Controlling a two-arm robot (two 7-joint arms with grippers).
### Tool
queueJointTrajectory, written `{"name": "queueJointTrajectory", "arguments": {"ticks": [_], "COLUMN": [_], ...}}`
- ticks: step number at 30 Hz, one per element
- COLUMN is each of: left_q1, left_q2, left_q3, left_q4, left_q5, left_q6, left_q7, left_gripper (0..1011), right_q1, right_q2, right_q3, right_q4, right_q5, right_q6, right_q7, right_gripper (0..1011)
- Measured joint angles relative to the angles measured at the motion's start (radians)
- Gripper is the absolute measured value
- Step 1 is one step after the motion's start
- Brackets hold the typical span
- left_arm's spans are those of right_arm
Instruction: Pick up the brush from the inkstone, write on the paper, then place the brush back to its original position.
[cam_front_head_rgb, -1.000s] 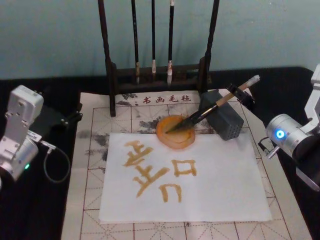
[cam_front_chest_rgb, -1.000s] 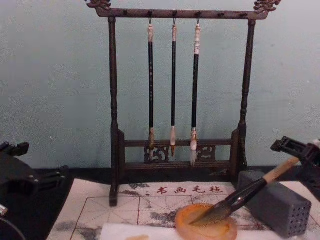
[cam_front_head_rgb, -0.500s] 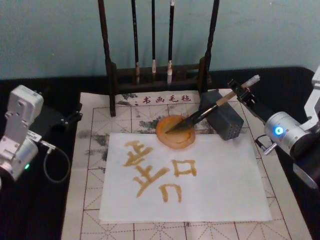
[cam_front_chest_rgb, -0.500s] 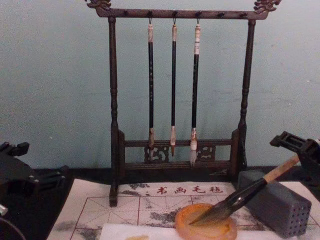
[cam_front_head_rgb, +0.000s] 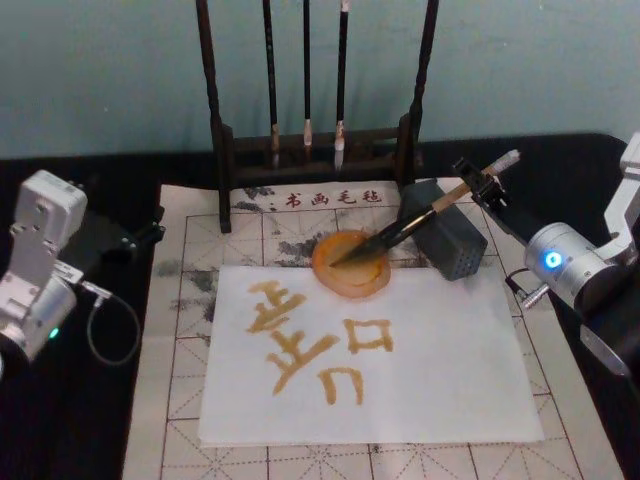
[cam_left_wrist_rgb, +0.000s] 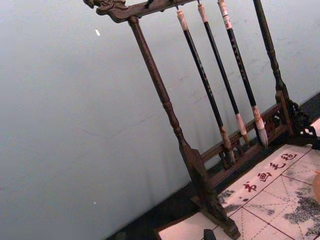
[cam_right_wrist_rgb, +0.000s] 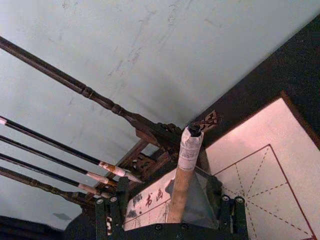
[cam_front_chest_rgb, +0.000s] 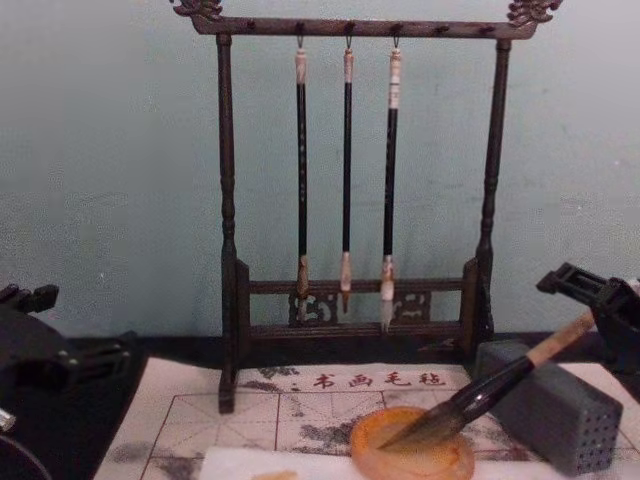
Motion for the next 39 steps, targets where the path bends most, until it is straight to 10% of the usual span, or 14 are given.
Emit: {"name": "queueJointTrajectory", "arguments": {"ticks": [14,39], "left_q1": [0.000,0.000], "left_q2": [0.000,0.000], "left_q3": [0.000,0.000], "left_q4": [0.000,0.000], "left_q5": [0.000,0.000], "left_q6": [0.000,0.000], "left_q7": [0.000,0.000], "left_gripper": [1001,1001], "right_q1": [0.000,-0.001], "right_q2": [0.000,0.000], "right_q3": [0.002,0.003], "right_q4": [0.000,-0.001], "right_q5": [-0.001,-0.004], "right_q6": [0.000,0.002], "right_q7": [0.002,0.005], "right_gripper": [968,237]}}
